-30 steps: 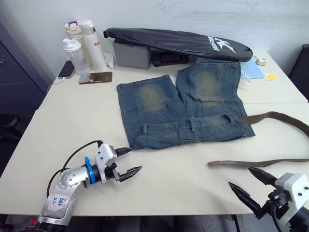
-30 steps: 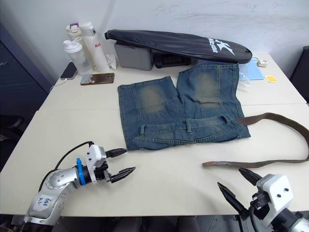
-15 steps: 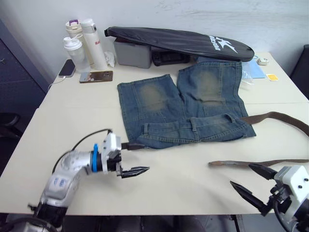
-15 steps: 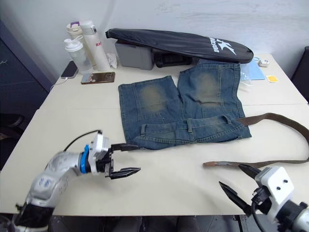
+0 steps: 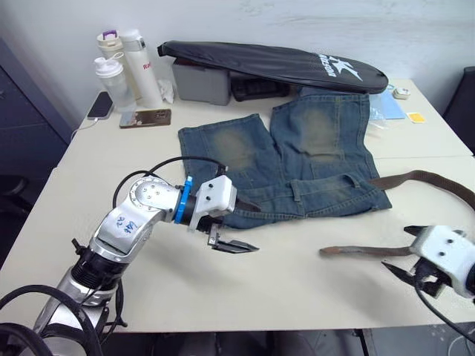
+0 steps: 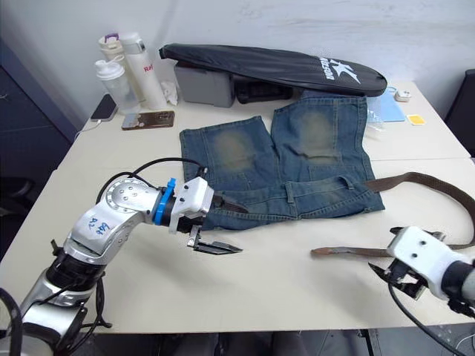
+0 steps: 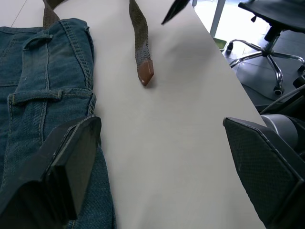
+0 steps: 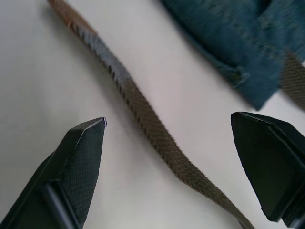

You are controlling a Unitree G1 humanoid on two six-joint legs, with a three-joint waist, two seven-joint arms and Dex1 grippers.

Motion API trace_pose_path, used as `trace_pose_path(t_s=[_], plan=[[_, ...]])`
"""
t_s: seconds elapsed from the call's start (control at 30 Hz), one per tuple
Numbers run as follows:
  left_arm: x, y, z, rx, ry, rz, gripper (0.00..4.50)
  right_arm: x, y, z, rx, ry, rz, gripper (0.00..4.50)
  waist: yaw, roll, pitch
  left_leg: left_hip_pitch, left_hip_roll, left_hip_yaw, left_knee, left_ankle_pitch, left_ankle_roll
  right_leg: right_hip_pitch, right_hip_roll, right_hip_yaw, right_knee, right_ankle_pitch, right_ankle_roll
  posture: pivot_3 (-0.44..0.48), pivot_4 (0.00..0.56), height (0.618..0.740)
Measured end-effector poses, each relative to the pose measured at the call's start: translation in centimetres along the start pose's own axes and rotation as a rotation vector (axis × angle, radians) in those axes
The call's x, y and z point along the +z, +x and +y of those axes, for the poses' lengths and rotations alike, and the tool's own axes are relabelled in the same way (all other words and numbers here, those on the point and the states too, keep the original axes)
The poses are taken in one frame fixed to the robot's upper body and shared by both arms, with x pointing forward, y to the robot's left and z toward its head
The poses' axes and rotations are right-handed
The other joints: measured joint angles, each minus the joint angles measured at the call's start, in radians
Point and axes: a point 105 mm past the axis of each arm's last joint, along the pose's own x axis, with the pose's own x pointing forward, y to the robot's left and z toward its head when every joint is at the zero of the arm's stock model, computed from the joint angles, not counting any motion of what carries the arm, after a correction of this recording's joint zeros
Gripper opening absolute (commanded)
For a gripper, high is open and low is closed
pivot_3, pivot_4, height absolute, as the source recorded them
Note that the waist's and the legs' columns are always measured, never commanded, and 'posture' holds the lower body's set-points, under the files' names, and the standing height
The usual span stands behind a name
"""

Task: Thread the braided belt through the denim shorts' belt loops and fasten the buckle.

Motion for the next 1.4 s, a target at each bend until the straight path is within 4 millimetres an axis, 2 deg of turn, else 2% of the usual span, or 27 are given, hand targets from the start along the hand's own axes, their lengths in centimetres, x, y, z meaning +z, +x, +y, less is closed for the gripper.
trace_pose_path(t_s=[0.1, 0.2, 0.23, 0.3, 0.43, 0.53, 0.6, 0.7, 0.83, 0.93, 1.1, 1.23, 1.4], plan=[[-0.3, 0.1, 0.0, 0.005, 0.001, 0.02, 4.5, -1.4, 1.0, 0.1, 0.014, -0.015, 0.04, 4.45, 0.001, 0.001, 0.0, 0.0, 0.0, 0.0, 0.001, 0.001, -0.002, 0.0, 0.0, 0.0, 0.001, 0.0, 0.0, 0.0, 0.15, 0.74], [-0.5, 0.2, 0.1, 0.02, -0.015, 0.025, 4.5, -1.8, 1.6, -0.5, -0.02, 0.004, 0.043, 3.64, 0.0, 0.001, 0.0, 0.0, 0.0, 0.0, 0.003, 0.001, -0.002, 0.0, 0.0, 0.0, 0.002, 0.0, 0.0, 0.0, 0.15, 0.74], [-0.5, 0.3, 0.2, 0.029, -0.023, 0.024, 4.5, -1.8, 1.8, -0.8, -0.042, 0.009, 0.037, 3.06, 0.0, 0.001, 0.0, 0.0, 0.001, 0.0, 0.003, 0.001, -0.002, 0.001, 0.0, 0.0, 0.002, 0.0, 0.0, 0.0, 0.15, 0.74], [-0.6, 0.3, 0.4, 0.044, -0.034, 0.027, 4.5, -1.5, 2.2, -1.0, -0.06, 0.017, 0.02, 2.18, 0.0, 0.001, 0.0, 0.0, 0.001, 0.0, 0.004, 0.001, -0.003, 0.0, 0.0, 0.0, 0.004, 0.0, 0.0, 0.0, 0.15, 0.74], [-1.1, 0.3, 0.5, 0.071, -0.071, 0.041, 4.5, -1.7, 3.0, -0.5, -0.054, 0.002, 0.023, 0.1, 0.0, 0.001, 0.0, 0.001, 0.001, 0.0, 0.004, 0.002, -0.003, 0.0, 0.0, 0.0, 0.005, 0.0, 0.0, 0.0, 0.15, 0.74], [-1.3, 0.6, 0.7, 0.083, -0.117, 0.037, 4.5, -1.4, 3.2, -0.5, -0.058, -0.026, 0.017, 0.04, 0.0, 0.001, 0.0, 0.001, 0.001, 0.0, 0.006, 0.002, -0.003, 0.001, 0.0, 0.0, 0.006, 0.0, 0.0, 0.0, 0.15, 0.74], [-1.0, 1.4, 1.2, 0.115, -0.211, -0.007, 4.5, -1.0, 3.2, -0.9, -0.084, -0.036, -0.002, 0.04, 0.001, 0.001, 0.0, 0.0, 0.0, 0.0, 0.008, 0.002, -0.003, 0.001, 0.0, 0.0, 0.008, 0.0, 0.001, 0.0, 0.15, 0.74], [0.2, 2.4, 2.5, 0.149, -0.406, -0.101, 4.5, 1.2, 2.9, -2.9, -0.188, -0.065, -0.079, 0.04, 0.0, 0.001, 0.001, -0.001, 0.0, -0.002, 0.011, 0.001, -0.003, 0.0, 0.0, -0.001, 0.011, 0.001, 0.002, 0.0, 0.15, 0.74], [3.4, 3.2, 4.2, 0.158, -0.607, -0.263, 4.5, 4.5, 1.2, -6.1, -0.376, -0.114, -0.177, 0.04, 0.0, 0.001, 0.001, -0.001, 0.0, -0.002, 0.011, 0.002, -0.004, 0.001, 0.001, -0.002, 0.011, 0.001, 0.004, 0.0, 0.15, 0.74], [4.4, 3.8, 4.7, 0.146, -0.738, -0.329, 4.5, 6.4, 0.6, -7.1, -0.46, -0.132, -0.232, 0.04, -0.001, 0.001, 0.001, 0.0, 0.001, -0.003, 0.011, 0.002, -0.005, 0.001, 0.004, -0.002, 0.012, 0.001, 0.004, 0.0, 0.15, 0.74], [6.1, 5.2, 5.9, 0.057, -1.06, -0.467, 4.5, 10.0, -0.4, -8.2, -0.61, -0.174, -0.334, 0.04, 0.0, 0.001, 0.001, 0.0, -0.001, -0.002, 0.012, 0.003, -0.007, 0.0, 0.004, -0.004, 0.01, 0.001, 0.005, 0.0, 0.15, 0.74], [5.8, 4.2, 7.2, 0.054, -1.203, -0.517, 4.5, 10.8, -0.6, -8.2, -0.649, -0.188, -0.355, 0.04, -0.001, 0.001, 0.001, 0.001, -0.001, -0.002, 0.01, 0.003, -0.011, -0.001, 0.006, -0.003, 0.01, 0.001, 0.005, 0.0, 0.15, 0.74], [4.1, 4.9, 7.3, 0.097, -1.303, -0.446, 4.5, 11.6, -1.1, -7.9, -0.683, -0.221, -0.4, 0.04, 0.002, 0.0, 0.001, 0.001, 0.001, -0.002, 0.011, 0.003, -0.015, -0.001, 0.005, -0.003, 0.013, 0.001, 0.006, 0.0, 0.15, 0.74]])
